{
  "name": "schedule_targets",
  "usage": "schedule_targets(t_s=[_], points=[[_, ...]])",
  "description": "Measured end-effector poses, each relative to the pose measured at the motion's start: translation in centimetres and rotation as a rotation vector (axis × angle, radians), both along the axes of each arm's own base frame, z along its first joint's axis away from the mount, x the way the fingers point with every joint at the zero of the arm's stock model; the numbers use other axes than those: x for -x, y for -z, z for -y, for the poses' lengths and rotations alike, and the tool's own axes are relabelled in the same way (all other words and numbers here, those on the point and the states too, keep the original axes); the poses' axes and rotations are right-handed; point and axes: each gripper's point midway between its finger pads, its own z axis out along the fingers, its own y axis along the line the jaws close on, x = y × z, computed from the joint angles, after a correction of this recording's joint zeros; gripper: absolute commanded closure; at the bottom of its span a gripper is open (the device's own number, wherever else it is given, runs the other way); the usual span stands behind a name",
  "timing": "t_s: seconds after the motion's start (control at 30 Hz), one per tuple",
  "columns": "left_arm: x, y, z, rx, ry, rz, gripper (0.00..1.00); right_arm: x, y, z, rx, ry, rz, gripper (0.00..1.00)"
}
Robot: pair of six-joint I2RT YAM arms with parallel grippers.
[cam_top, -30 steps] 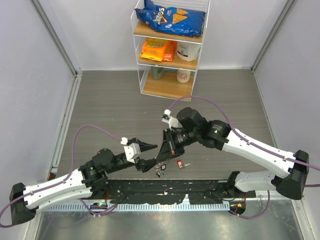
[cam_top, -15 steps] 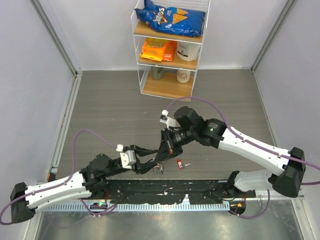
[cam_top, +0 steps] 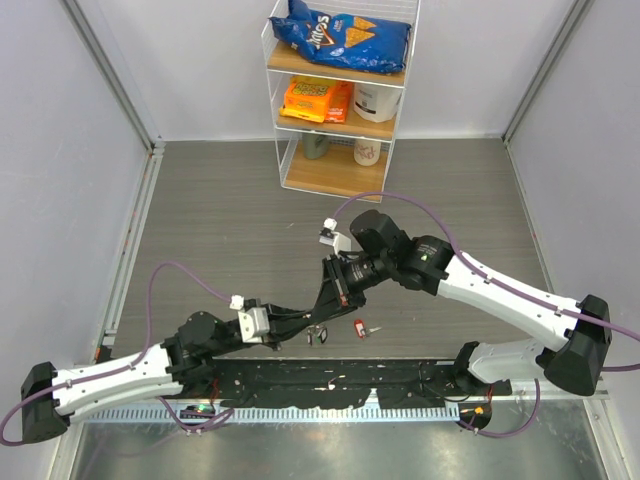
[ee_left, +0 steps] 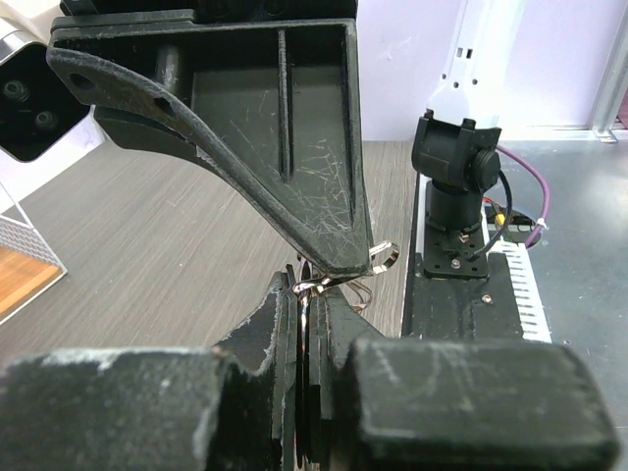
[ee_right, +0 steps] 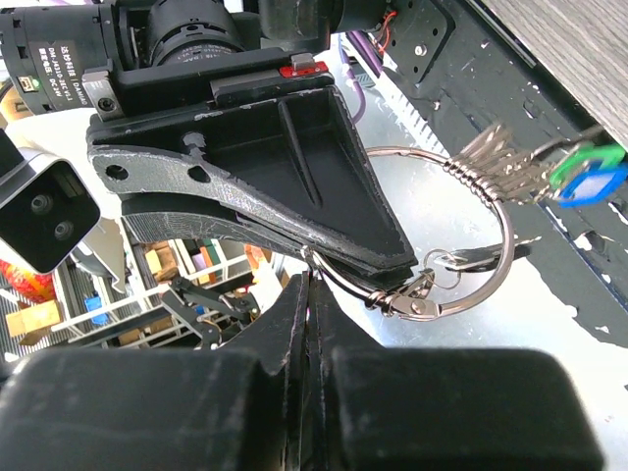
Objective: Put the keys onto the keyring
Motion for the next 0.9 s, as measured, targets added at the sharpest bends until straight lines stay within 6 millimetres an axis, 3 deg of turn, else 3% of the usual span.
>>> schedule_targets(t_s=[0.27, 0.6, 0.9], points=[[-0.1, -0.3, -0.4, 0.014, -0.014, 0.002, 1.00, -0.1, -0.4, -0.2, -0.022, -0.006, 0.012, 0.67], [0.1, -1.4, -0.9, 0.051, -0.019, 0.013, 1.00, -1.1, -2.3, 0.3, -0.011, 0.011, 0.115, 0.62], [-0.8, -1.8, -1.2, 0.059, -0.070, -0.055, 1.00, -2.7, -5.5, 3.0, -0.040, 0.059, 0.419, 0.59]])
